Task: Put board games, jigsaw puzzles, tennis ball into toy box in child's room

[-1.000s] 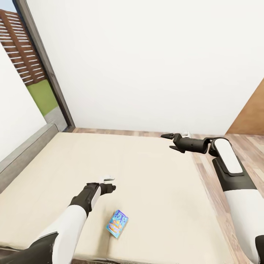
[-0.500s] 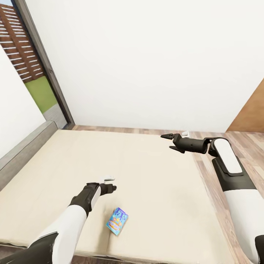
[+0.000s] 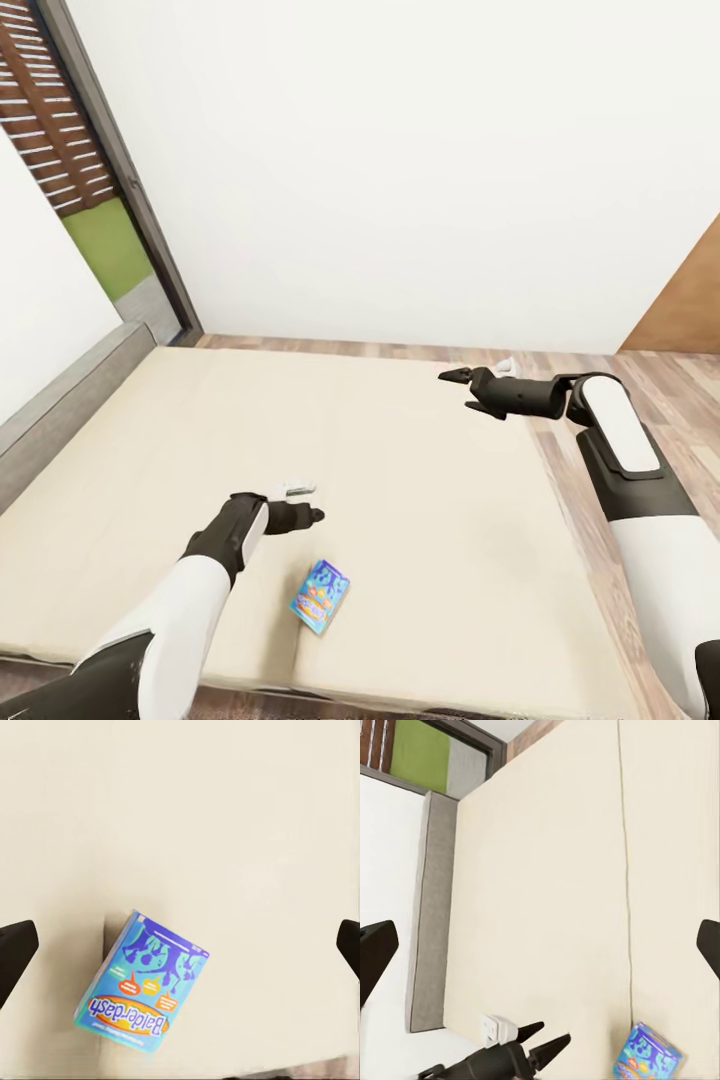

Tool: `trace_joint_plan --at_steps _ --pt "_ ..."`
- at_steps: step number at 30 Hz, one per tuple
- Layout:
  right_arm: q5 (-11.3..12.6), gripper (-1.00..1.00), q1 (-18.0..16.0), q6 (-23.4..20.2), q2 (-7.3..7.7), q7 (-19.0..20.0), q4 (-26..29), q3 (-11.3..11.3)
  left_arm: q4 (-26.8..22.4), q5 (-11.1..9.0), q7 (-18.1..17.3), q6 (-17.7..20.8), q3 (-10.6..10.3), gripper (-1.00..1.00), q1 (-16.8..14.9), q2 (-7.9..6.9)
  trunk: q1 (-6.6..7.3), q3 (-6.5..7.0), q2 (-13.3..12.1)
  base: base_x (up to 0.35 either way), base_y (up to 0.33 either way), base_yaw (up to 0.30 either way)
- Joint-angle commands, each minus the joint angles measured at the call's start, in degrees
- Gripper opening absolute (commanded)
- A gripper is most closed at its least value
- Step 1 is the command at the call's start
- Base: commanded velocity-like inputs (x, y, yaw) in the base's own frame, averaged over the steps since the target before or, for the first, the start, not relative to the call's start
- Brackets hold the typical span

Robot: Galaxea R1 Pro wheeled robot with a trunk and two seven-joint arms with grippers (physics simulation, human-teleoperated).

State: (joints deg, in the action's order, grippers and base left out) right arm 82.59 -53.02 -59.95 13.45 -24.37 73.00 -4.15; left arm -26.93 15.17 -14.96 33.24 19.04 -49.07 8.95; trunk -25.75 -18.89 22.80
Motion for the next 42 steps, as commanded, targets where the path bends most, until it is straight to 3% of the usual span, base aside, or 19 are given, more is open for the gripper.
trace_joint_plan --at_steps 1,9,14,25,30,42 --pt "0.65 1.0 -0.25 -0.02 0.04 -1.12 0.34 -0.23 -0.16 0.61 -0.64 0.89 0.47 1.0 -0.26 0.01 -0.03 -0.2 0.12 0.0 0.0 0.0" --pt "1.06 1.0 -2.66 0.12 -0.41 -5.28 3.14 -2.79 0.04 0.63 -1.27 5.46 0.47 1.0 -6.66 -0.69 -0.03 -0.96 0.12 0.0 0.0 0.0" --pt "1.15 1.0 -5.65 0.17 -2.22 -9.32 3.55 -4.48 0.18 0.67 -1.25 6.59 0.47 1.0 -8.88 -1.03 -0.03 -1.44 0.12 0.0 0.0 0.0" --pt "1.43 1.0 -11.04 -0.03 -5.0 -17.31 3.55 -5.21 0.16 0.75 -1.13 7.12 0.51 1.0 -9.63 -1.05 -0.03 -2.48 0.12 0.0 0.0 0.0" --pt "2.23 1.0 -13.0 -0.02 -5.4 -18.59 3.27 -5.75 0.07 0.68 -1.12 7.16 0.54 1.0 -9.7 -1.04 -0.03 -2.95 0.12 0.0 0.0 0.0" --pt "2.63 1.0 -13.72 0.09 -5.58 -19.58 2.33 -6.5 -0.04 0.75 -1.12 7.03 0.48 1.0 -9.72 -0.98 -0.03 -4.09 0.12 0.0 0.0 0.0"
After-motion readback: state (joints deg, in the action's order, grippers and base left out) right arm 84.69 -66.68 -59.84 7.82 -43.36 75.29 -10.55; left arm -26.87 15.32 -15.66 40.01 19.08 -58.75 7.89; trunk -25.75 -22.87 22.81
